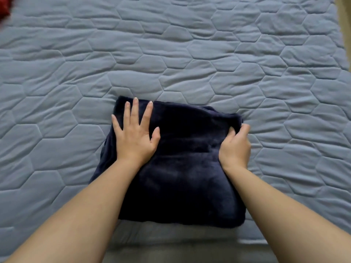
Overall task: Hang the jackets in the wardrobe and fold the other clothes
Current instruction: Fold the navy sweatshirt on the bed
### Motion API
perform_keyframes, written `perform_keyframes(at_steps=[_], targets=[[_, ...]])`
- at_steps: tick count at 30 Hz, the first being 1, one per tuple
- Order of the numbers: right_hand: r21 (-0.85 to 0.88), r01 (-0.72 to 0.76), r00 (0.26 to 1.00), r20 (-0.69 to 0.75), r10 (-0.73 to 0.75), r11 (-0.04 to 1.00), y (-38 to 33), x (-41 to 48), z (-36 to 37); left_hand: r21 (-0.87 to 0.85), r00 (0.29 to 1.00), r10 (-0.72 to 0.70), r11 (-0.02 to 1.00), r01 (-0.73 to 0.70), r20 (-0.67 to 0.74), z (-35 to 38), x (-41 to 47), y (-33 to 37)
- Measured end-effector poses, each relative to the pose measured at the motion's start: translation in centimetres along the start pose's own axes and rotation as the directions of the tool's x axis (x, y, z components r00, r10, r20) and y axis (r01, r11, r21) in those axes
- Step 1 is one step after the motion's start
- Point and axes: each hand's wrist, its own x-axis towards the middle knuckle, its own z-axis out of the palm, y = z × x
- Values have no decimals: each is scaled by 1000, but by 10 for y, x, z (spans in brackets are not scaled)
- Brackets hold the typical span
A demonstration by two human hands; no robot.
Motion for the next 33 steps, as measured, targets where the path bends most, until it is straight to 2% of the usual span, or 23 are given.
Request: perform_keyframes(at_steps=[4, 7, 10, 12, 14, 17, 19, 21, 23, 24, 25, 26, 27, 28, 29, 30, 31, 32, 33], targets=[[-70, 57, 998, 30, -55, 996, -18, -9, -17, -27, 999, -8, 1000, 9, 44, -12, -2, 1], [-285, 294, 952, 8, -305, 912, -40, -37, -51, -69, 1000, 9, 998, -10, -22, -42, -20, 5], [-353, 547, 837, 214, -503, 759, -50, -88, -66, -108, 970, 187, 973, -205, -158, -60, -58, 17], [-406, 639, 768, 377, -517, 653, -44, -113, -57, -44, 943, 309, 948, -316, -122, -58, -73, 17], [-470, 666, 744, 474, -471, 580, -33, -116, -42, 44, 944, 329, 944, -328, -29, -45, -71, 4], [-515, 605, 794, 449, -410, 607, -17, -98, -18, 123, 937, 340, 930, -347, 76, -15, -54, -17], [-525, 571, 819, 416, -395, 631, -13, -89, -7, 108, 932, 350, 927, -359, 93, -7, -47, -18], [-529, 469, 878, 366, -309, 707, -10, -89, -11, 68, 929, 357, 929, -364, 92, -14, -51, -19], [-409, 313, 938, 276, -211, 858, -7, -86, -27, 8, 971, 221, 975, -223, 94, -29, -61, -31], [-285, 225, 954, 259, -152, 932, -8, -83, -37, -94, 993, 80, 993, -72, 92, -37, -66, -40], [-153, 127, 963, 255, -85, 980, -7, -77, -46, -256, 990, -87, 960, 112, 108, -44, -69, -50], [-30, 10, 965, 263, -2, 999, -6, -70, -55, -452, 957, -232, 845, 287, 175, -49, -69, -60], [81, -129, 950, 297, 100, 988, -5, -64, -62, -615, 912, -322, 674, 409, 253, -54, -67, -68], [179, -274, 909, 370, 193, 945, -3, -58, -68, -707, 862, -367, 500, 500, 350, -57, -63, -76], [245, -394, 848, 468, 249, 886, 1, -54, -71, -738, 805, -352, 336, 585, 478, -60, -59, -82], [266, -475, 783, 563, 265, 839, 3, -53, -75, -728, 752, -263, 202, 655, 604, -62, -56, -85], [264, -516, 728, 637, 255, 814, 4, -54, -78, -684, 694, -142, 119, 720, 706, -63, -56, -86], [258, -534, 689, 684, 238, 805, 4, -56, -82, -629, 634, -55, 92, 772, 771, -66, -57, -85], [258, -533, 677, 701, 224, 805, 3, -58, -84, -599, 603, -27, 98, 795, 797, -68, -59, -83]])
